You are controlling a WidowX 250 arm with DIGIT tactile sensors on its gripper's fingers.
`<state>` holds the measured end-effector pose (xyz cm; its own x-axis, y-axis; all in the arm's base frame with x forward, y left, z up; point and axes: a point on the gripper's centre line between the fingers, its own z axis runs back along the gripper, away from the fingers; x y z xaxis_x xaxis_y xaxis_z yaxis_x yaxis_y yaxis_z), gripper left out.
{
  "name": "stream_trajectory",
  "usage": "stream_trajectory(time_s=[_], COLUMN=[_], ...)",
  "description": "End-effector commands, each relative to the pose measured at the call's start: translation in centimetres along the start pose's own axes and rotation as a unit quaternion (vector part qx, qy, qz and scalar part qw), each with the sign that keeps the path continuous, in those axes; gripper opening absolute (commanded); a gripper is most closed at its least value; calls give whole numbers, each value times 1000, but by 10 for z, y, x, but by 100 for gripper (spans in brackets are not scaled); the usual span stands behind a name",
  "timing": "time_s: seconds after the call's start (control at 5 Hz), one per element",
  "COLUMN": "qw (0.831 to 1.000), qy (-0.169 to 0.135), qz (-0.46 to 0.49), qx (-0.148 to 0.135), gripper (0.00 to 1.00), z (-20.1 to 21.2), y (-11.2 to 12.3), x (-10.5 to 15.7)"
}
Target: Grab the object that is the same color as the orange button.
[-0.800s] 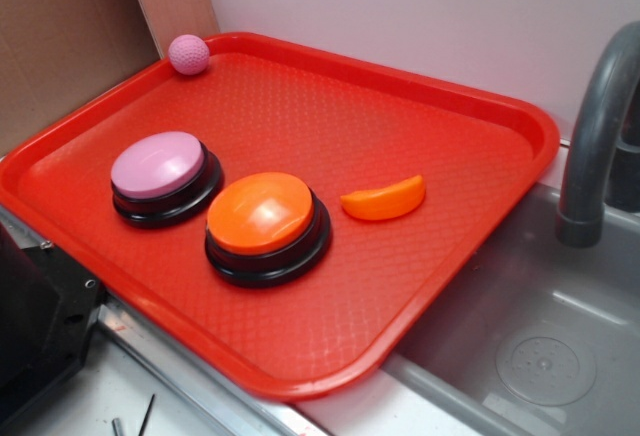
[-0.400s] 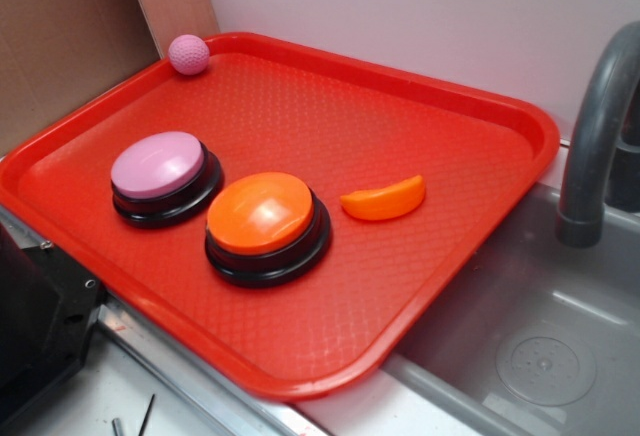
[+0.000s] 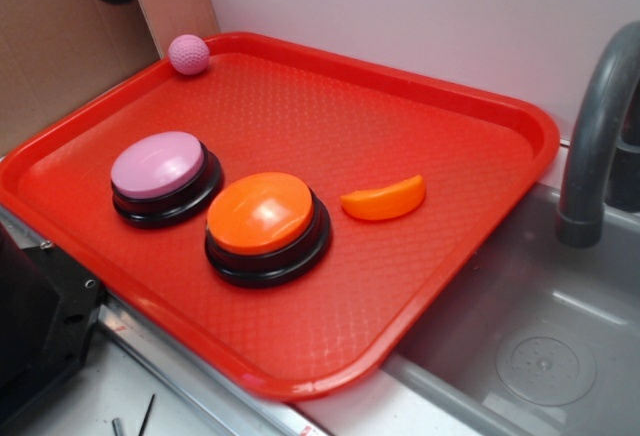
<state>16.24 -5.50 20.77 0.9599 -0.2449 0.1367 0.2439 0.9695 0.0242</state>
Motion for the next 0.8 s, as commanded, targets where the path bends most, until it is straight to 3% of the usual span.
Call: stream_trajectory(time_s=[0.0,0.2,0.6], qw=[997,995,995], qy=[-31,-37,-2], qz=[-72,-86,-99], qx=[-15,-23,-27], gripper=[100,100,100], z=[-44,-76,-138], y=[-23,-34,-49], x=[41,58,84])
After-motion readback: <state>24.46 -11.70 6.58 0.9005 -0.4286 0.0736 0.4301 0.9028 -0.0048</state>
